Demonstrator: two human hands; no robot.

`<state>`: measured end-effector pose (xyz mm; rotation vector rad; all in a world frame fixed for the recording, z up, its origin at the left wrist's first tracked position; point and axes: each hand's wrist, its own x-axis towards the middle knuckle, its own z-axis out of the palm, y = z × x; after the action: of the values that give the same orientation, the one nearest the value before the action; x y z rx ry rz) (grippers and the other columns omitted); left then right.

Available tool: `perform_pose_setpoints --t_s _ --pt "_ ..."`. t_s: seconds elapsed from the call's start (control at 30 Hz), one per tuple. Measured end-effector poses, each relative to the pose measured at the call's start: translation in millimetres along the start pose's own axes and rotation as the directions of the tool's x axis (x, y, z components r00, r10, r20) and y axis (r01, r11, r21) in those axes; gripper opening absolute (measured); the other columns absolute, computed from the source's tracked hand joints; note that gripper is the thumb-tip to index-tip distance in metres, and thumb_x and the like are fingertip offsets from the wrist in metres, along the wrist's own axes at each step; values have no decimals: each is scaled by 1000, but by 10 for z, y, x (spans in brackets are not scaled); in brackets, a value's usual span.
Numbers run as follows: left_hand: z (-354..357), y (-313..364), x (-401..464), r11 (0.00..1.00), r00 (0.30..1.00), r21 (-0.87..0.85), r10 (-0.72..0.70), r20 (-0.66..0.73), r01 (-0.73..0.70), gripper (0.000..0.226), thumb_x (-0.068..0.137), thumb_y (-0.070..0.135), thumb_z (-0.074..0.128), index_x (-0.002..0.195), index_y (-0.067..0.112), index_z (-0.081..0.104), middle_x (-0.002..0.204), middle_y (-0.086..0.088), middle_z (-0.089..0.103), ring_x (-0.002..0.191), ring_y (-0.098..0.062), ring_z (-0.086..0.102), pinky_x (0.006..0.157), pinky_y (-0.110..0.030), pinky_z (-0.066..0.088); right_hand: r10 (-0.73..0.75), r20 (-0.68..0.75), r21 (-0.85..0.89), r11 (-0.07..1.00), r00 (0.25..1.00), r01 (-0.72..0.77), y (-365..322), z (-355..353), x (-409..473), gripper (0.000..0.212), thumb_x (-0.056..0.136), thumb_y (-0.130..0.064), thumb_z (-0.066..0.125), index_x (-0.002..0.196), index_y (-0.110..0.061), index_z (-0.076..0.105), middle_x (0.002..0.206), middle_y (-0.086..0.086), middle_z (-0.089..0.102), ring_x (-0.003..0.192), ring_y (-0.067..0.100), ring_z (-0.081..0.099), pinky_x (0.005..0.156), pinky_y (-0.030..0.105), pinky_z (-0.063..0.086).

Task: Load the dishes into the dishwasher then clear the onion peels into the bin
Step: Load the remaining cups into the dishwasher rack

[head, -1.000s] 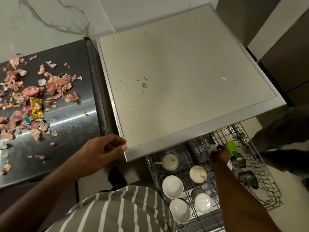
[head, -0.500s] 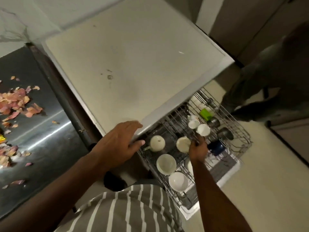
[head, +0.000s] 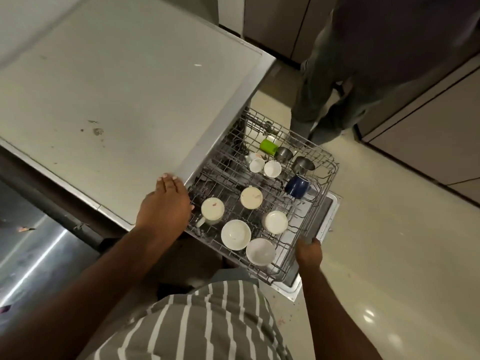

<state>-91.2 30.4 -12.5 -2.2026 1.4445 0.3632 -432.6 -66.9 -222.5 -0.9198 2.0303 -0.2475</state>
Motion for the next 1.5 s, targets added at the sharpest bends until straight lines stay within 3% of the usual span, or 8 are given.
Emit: perform_pose_setpoints --t_s 0.1,0.23,0.43,0.77,1.0,1.27,1.37,1.5 --pt "-29 70 40 990 999 144 -6 33 1 68 110 25 49 156 -14 17 158 -39 31 147 -44 40 105 -46 54 84 137 64 994 987 -94 59 95 27 66 71 -32 68 131 -4 61 118 18 63 106 32 62 88 34 45" --pt "-105 33 54 975 997 213 50 67 -63 62 111 15 46 157 -13 14 160 -37 28 149 -43 39 102 -46 54 140 42 77 987 989 -143 5 209 -2 53 93 -5 58 145 2 53 140 21 60 128 40 58 92 32 44" --pt "-77 -14 -8 948 991 292 123 44 -130 61 108 3 41 155 -17 8 158 -43 24 148 -47 37 100 -45 56 99 62 36 994 993 -102 49 362 -172 57 79 -20 54 133 -1 58 125 22 65 110 41 62 83 36 48" --pt "9 -101 -7 943 982 281 187 3 -180 67 105 2 46 153 -21 4 154 -49 22 144 -54 39 95 -50 59 10 -9 -55 998 1000 -11 -2 397 -194 40 90 9 53 128 -2 65 120 21 68 112 43 65 80 32 44" --pt "-43 -62 5 948 982 257 190 19 -189 63 106 -2 43 153 -21 6 154 -50 20 145 -55 36 97 -53 56 -51 103 -39 998 993 55 -313 819 -285 42 90 9 55 123 -12 69 117 14 71 94 34 69 78 37 58" --pt "-105 -135 39 954 973 190 228 39 -231 61 107 0 38 154 -19 4 157 -48 15 148 -55 32 100 -56 53 -207 330 -85 965 921 247 -896 1532 -603 21 98 1 57 112 -4 72 106 16 74 92 31 68 74 35 52" --pt "-165 -181 50 943 960 182 269 80 -279 61 108 4 35 155 -18 2 158 -48 12 148 -55 31 103 -58 50 -211 456 -70 960 865 271 -1133 1850 -747 16 102 -3 55 112 -3 67 104 12 70 90 27 66 78 37 55" --pt "-250 -259 46 942 944 105 306 128 -319 64 105 2 32 157 -14 -1 161 -45 6 150 -54 27 102 -55 50 -250 509 -106 931 824 348 -1407 2179 -803 23 103 -6 52 117 2 67 119 22 70 108 37 66 96 45 56"
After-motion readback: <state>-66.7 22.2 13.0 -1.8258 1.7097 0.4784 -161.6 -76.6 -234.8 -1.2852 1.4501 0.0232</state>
